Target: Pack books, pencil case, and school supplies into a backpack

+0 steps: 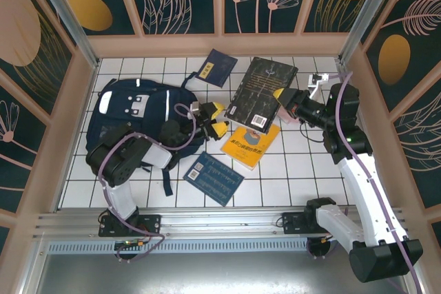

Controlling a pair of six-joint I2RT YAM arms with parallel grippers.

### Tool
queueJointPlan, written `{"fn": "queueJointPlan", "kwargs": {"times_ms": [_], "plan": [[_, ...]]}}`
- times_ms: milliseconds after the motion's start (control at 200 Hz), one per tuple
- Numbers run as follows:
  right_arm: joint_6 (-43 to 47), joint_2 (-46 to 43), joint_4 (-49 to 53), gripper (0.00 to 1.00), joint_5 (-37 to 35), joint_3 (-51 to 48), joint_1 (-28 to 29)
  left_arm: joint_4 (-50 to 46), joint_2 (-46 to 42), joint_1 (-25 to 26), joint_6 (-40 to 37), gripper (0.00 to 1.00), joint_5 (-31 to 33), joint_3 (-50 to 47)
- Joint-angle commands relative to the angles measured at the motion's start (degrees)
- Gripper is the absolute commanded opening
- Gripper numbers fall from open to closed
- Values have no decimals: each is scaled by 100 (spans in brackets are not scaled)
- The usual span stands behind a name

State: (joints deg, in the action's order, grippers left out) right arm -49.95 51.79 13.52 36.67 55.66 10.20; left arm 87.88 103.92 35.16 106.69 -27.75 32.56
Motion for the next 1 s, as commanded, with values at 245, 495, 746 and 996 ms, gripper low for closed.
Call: {"fn": "queueJointPlan", "kwargs": {"times_ms": [245,495,746,996], "plan": [[-430,-18,-808,0,-318,-351,71,-671,-1452,317,-1028,92,170,41],[-401,184,-922,0,-779,-369,208,-1490,-1735,690,-1098,94,385,249],[-375,226,-1017,0,-1419,-466,223,-2250,-1775,1008,-1080,94,587,413],[-1009,162,-1714,0,-1540,-847,255,-1539,-1074,1380,-395,94,663,794]]}}
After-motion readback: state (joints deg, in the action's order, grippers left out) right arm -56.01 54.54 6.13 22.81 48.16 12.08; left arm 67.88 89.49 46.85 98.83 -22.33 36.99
